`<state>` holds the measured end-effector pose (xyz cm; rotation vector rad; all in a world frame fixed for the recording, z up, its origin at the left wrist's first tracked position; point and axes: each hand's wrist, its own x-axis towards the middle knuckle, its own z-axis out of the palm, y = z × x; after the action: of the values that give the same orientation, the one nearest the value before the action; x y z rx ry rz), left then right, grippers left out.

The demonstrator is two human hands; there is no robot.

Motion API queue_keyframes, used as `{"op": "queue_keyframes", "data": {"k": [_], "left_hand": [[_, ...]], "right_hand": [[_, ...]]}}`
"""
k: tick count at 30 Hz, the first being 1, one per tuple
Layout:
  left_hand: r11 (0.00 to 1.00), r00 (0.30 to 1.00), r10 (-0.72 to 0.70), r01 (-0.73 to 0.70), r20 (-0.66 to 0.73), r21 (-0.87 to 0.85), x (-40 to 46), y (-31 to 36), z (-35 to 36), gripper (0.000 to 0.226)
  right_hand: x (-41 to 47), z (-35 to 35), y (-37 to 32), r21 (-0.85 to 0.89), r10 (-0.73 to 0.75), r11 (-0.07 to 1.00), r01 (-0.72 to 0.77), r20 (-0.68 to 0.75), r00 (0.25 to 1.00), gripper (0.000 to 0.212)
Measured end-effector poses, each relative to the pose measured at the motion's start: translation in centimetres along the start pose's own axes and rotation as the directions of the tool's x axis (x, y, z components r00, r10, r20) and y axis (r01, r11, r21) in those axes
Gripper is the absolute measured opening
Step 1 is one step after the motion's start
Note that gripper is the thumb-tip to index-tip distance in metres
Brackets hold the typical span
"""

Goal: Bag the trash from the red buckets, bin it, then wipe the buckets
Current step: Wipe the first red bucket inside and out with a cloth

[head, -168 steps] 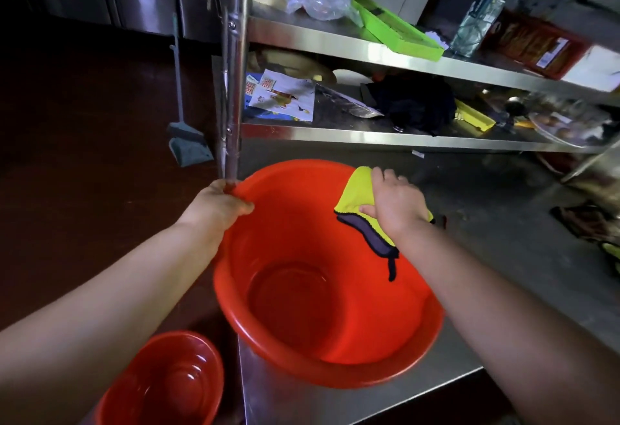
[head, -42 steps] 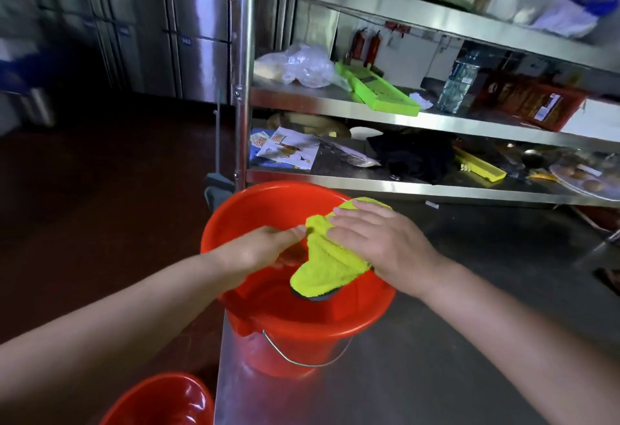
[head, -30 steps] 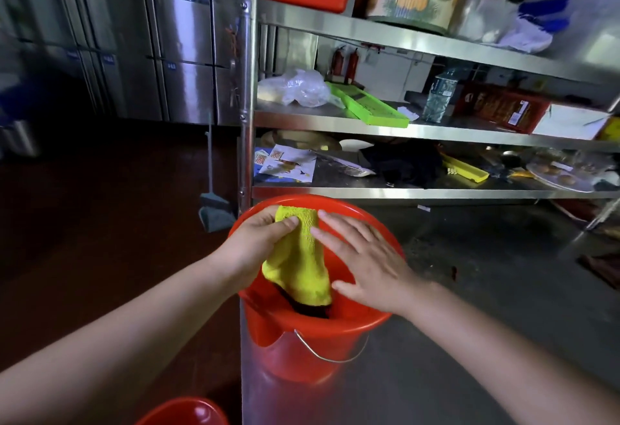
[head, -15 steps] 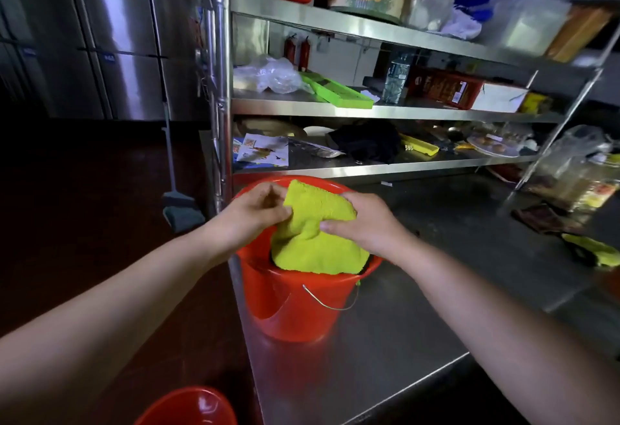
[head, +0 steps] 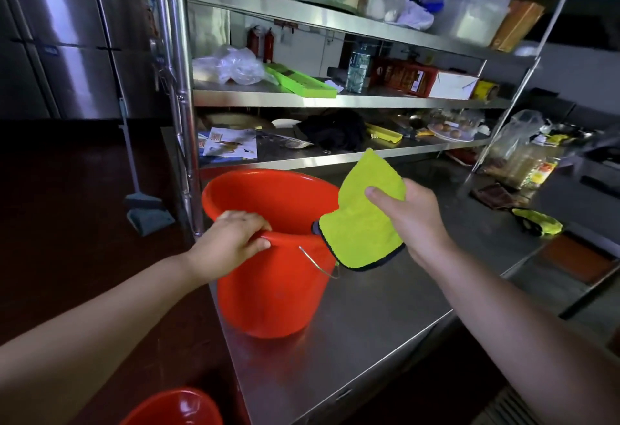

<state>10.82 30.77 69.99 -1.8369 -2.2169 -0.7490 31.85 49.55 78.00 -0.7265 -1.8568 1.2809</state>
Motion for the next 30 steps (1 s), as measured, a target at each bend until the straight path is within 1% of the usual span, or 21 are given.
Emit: {"op": "queue_keyframes", "data": {"k": [2,4,7,9,11,12,13,14,16,17,18,19,20,22,24,26,27,28,30], "left_hand": [[1.000,0.997,-0.001,0.001,-0.079,0.000,1.6,0.7,-0.6,0.026],[1.000,0.992,-0.030,0.030,-0.122,-0.004,3.2,1.1,-1.2,0.027],[0.988,0.973,-0.143,0.131,-0.181,-0.077,5.1,1.7,-1.6,0.025],[0.969,0.954,-0.232,0.209,-0.191,-0.132,6.1,1.8,-1.7,0.022],[0.943,0.933,-0.316,0.289,-0.174,-0.166,6.9,1.9,-1.7,0.020],[0.926,0.919,-0.360,0.332,-0.158,-0.177,7.2,1.8,-1.6,0.019],[0.907,0.904,-0.404,0.376,-0.142,-0.192,7.5,1.6,-1.5,0.018],[0.883,0.887,-0.446,0.415,-0.119,-0.217,7.9,1.4,-1.3,0.016],[0.833,0.863,-0.502,0.466,-0.055,-0.298,8.4,0.8,-0.7,0.014],[0.804,0.856,-0.517,0.480,-0.014,-0.350,8.6,0.6,-0.2,0.014],[0.775,0.849,-0.527,0.493,0.025,-0.396,8.8,0.3,0.3,0.014],[0.751,0.844,-0.533,0.504,0.060,-0.426,8.8,0.1,0.8,0.014],[0.736,0.841,-0.535,0.514,0.088,-0.441,8.8,-0.1,1.3,0.015],[0.720,0.830,-0.544,0.535,0.119,-0.441,8.7,-0.8,2.2,0.016],[0.673,0.802,-0.580,0.571,0.143,-0.471,8.6,-1.8,2.4,0.015],[0.582,0.756,-0.631,0.609,0.173,-0.539,8.5,-2.9,2.6,0.018],[0.546,0.732,-0.656,0.628,0.183,-0.555,8.5,-3.4,2.7,0.026],[0.525,0.713,-0.674,0.647,0.193,-0.554,8.5,-3.8,2.8,0.034],[0.509,0.701,-0.680,0.662,0.214,-0.551,8.6,-4.5,3.1,0.039]], "right_hand": [[0.3,-0.7,-0.4,0.045,-0.034,0.998,0.038,-0.075,0.997,0.006],[0.9,-1.3,-1.0,0.090,-0.075,0.992,0.089,-0.146,0.987,0.005],[2.0,-2.2,-1.7,0.078,-0.125,0.986,0.146,-0.224,0.966,0.009],[2.6,-2.5,-2.0,0.038,-0.153,0.985,0.168,-0.254,0.955,0.013],[3.2,-2.4,-2.0,-0.030,-0.185,0.983,0.184,-0.250,0.950,0.016],[3.4,-2.2,-1.9,-0.098,-0.217,0.975,0.199,-0.235,0.947,0.018],[3.5,-1.9,-1.8,-0.205,-0.269,0.952,0.226,-0.216,0.939,0.019],[3.5,-1.5,-1.5,-0.345,-0.346,0.899,0.268,-0.189,0.919,0.020],[3.1,-0.1,-0.8,-0.611,-0.503,0.705,0.361,-0.070,0.862,0.026],[2.7,0.9,-0.3,-0.694,-0.530,0.602,0.394,0.022,0.848,0.028],[2.2,1.9,0.5,-0.747,-0.518,0.510,0.426,0.128,0.845,0.029],[1.6,3.0,1.5,-0.771,-0.475,0.435,0.466,0.243,0.846,0.030],[0.9,4.1,2.6,-0.769,-0.416,0.388,0.508,0.346,0.841,0.033],[-0.7,5.5,4.9,-0.724,-0.321,0.365,0.586,0.493,0.809,0.040],[-2.1,6.1,7.0,-0.668,-0.293,0.350,0.657,0.588,0.754,0.048],[-2.7,6.0,8.8,-0.563,-0.262,0.352,0.747,0.707,0.657,0.058],[-2.5,5.9,9.6,-0.504,-0.251,0.370,0.780,0.755,0.606,0.062],[-2.1,5.8,10.1,-0.459,-0.237,0.395,0.796,0.786,0.570,0.063],[-0.8,6.1,10.6,-0.427,-0.241,0.420,0.800,0.798,0.553,0.062]]}}
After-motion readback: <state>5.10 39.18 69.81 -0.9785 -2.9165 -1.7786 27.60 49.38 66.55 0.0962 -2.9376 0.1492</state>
